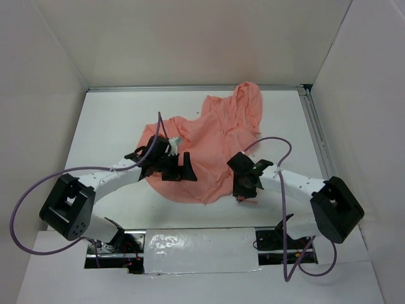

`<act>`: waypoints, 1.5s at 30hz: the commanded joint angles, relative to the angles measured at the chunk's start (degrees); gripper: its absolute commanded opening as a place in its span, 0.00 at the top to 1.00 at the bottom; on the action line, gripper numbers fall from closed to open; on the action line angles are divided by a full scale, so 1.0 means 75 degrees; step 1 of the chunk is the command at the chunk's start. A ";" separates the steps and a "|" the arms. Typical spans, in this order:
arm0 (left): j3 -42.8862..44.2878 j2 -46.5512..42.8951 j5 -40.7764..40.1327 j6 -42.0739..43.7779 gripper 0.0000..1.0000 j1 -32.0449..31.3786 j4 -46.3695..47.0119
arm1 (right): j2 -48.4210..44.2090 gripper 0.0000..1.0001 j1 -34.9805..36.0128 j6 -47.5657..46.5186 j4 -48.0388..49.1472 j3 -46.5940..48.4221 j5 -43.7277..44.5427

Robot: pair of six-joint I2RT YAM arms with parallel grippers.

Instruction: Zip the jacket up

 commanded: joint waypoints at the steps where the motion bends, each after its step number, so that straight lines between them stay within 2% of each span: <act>1: 0.0094 0.0219 0.0320 -0.0080 0.01 0.0214 0.0672 | 0.0239 0.54 0.0289 0.0013 0.0590 0.0509 -0.0346; 4: 0.0129 0.0290 0.0366 -0.0034 0.01 0.0366 0.0637 | 0.0345 0.53 0.0512 0.0492 0.0439 0.0545 -0.0954; 5: 0.0141 0.0302 0.0378 -0.0022 0.01 0.0425 0.0602 | 0.0299 0.46 0.0710 0.0714 0.0438 0.0499 -0.1107; 6: 0.0165 0.0302 0.0367 -0.0010 0.01 0.0437 0.0555 | 0.0252 0.45 0.0770 0.1088 0.0449 0.0336 -0.1677; 9: 0.0130 0.0220 0.0378 0.0013 0.01 0.0449 0.0601 | -0.0111 0.41 0.1168 0.1326 0.0974 -0.0110 -0.2115; 10: 0.0118 0.0220 0.0413 0.0060 0.01 0.0449 0.0613 | -0.0344 0.36 0.1227 0.1326 0.1012 -0.0204 -0.2151; 11: 0.0118 0.0208 0.0448 0.0049 0.01 0.0437 0.0613 | -0.0497 0.26 0.1204 0.1349 0.0989 -0.0275 -0.2058; 12: 0.0106 0.0196 0.0518 0.0072 0.01 0.0460 0.0660 | -0.0800 0.22 0.1158 0.1419 0.0756 -0.0322 -0.1675; 15: 0.0036 0.0196 0.0682 0.0107 0.01 0.0460 0.0730 | -0.1212 0.00 0.0703 0.1373 0.0310 -0.0334 -0.1297; 21: -0.0011 0.0149 0.0648 0.0096 0.01 0.0461 0.0742 | -0.2068 0.00 -0.0434 0.0881 0.0496 -0.0743 -0.0945; 27: 0.0059 0.0196 0.0660 0.0084 0.01 0.0461 0.0637 | -0.1940 0.00 -0.1478 0.0692 0.0543 -0.1072 -0.0125; 30: 0.0071 0.0173 0.0601 0.0060 0.01 0.0461 0.0613 | -0.1917 0.00 -0.1609 0.0518 0.1022 -0.1376 -0.0590; 32: 0.0071 0.0161 0.0589 0.0049 0.01 0.0461 0.0602 | -0.1940 0.00 -0.1492 0.0529 0.1327 -0.1564 -0.0943; 40: 0.0130 0.0208 0.0391 0.0049 0.01 0.0460 0.0473 | -0.1754 0.00 0.0029 0.0762 0.2195 -0.2045 -0.1694; 45: 0.0106 0.0126 0.0332 0.0014 0.01 0.0461 0.0414 | -0.1612 0.00 0.1413 0.1557 0.1389 -0.1403 -0.1496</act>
